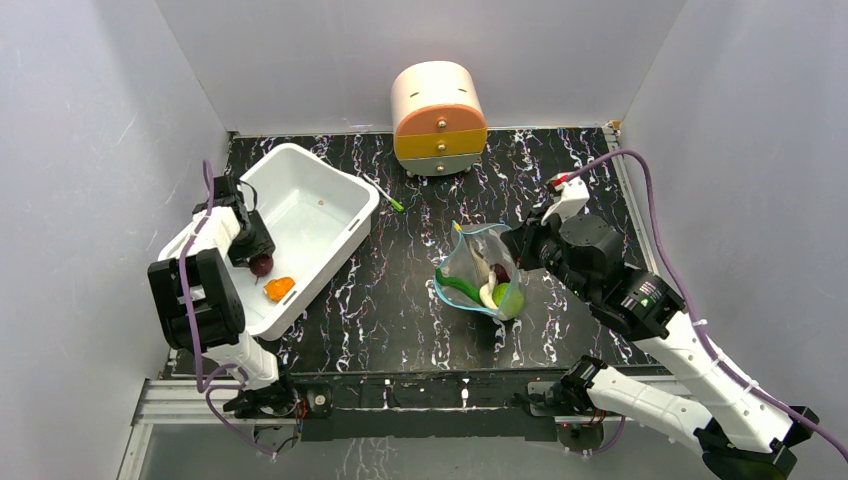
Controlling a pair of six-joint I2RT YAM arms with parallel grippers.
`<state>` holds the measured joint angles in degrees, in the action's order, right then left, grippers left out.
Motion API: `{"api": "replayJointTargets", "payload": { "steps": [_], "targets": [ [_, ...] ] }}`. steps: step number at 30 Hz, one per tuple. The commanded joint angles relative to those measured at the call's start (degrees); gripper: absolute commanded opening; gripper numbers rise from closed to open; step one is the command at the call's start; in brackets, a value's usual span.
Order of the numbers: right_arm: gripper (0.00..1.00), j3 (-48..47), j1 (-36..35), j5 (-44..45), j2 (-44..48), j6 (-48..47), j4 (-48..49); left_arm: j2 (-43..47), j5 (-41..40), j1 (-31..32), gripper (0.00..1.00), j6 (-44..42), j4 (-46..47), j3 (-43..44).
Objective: Place the food in the zip-top bag and seal the zipper
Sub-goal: Pick up the fake fruit from the bin.
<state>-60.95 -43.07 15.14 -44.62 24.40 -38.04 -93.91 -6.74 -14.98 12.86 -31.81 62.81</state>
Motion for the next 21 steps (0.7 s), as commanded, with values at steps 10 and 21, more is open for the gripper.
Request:
{"api": "replayJointTargets", "payload": {
  "steps": [10,21],
  "targets": [
    [0.0,-2.9,0.0,4.8,-3.6,5.9,-0.5,9.9,6.0,6.9,0.29,1.4,-6.6,5.6],
    [0.0,-9.6,0.0,3.9,-10.4,18.0,-8.4,15.2,10.8,16.2,0.31,-0.7,-7.9,9.1]
  ]
}}
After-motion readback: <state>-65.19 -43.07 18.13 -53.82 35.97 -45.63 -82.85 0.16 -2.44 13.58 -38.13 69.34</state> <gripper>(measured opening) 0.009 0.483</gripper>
